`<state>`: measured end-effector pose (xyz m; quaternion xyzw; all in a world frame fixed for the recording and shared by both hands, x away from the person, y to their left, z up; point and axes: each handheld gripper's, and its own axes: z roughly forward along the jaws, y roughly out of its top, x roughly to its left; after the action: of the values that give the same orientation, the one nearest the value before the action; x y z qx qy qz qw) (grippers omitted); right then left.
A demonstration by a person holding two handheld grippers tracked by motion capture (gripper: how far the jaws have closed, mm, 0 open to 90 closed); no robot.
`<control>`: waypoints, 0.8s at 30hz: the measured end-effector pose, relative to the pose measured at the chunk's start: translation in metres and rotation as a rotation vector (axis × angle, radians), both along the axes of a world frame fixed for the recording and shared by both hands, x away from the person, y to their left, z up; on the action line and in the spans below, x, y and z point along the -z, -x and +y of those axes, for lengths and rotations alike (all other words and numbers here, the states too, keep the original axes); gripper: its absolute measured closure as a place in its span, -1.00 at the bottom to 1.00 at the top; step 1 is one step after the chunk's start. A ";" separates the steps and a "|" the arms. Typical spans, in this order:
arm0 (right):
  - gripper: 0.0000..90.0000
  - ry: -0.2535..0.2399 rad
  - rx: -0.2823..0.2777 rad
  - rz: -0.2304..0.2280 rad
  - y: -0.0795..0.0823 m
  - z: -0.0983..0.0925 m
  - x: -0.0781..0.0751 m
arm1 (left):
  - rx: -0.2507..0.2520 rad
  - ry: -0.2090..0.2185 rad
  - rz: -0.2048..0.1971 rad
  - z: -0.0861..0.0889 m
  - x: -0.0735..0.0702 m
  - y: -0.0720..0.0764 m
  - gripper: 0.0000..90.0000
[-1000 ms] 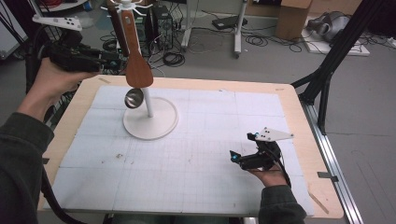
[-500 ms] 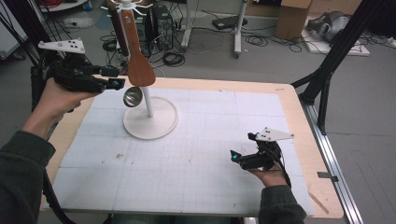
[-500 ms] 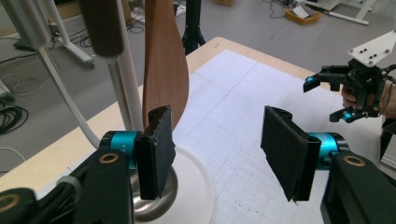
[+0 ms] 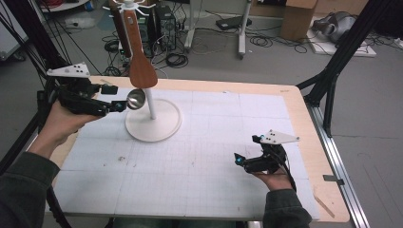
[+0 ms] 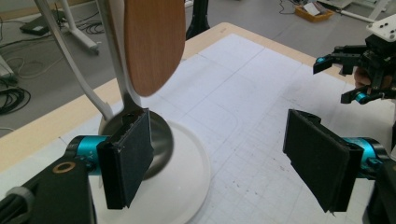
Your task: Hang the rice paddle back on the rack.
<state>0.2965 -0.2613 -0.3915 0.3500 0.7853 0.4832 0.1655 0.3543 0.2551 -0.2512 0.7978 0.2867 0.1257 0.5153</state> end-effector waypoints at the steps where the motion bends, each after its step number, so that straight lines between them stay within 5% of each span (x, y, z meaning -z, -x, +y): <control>1: -0.99 0.001 -0.001 -0.001 0.000 0.000 0.000 | 0.004 0.005 0.005 0.000 0.004 0.002 -0.49; 24: -0.99 0.010 -0.001 -0.001 0.002 0.002 0.000 | -0.033 0.026 0.035 -0.002 0.057 0.024 -0.83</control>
<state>0.2944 -0.2596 -0.3918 0.3486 0.7878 0.4794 0.1676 0.3304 0.2536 -0.3086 0.7884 0.3103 0.1162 0.5183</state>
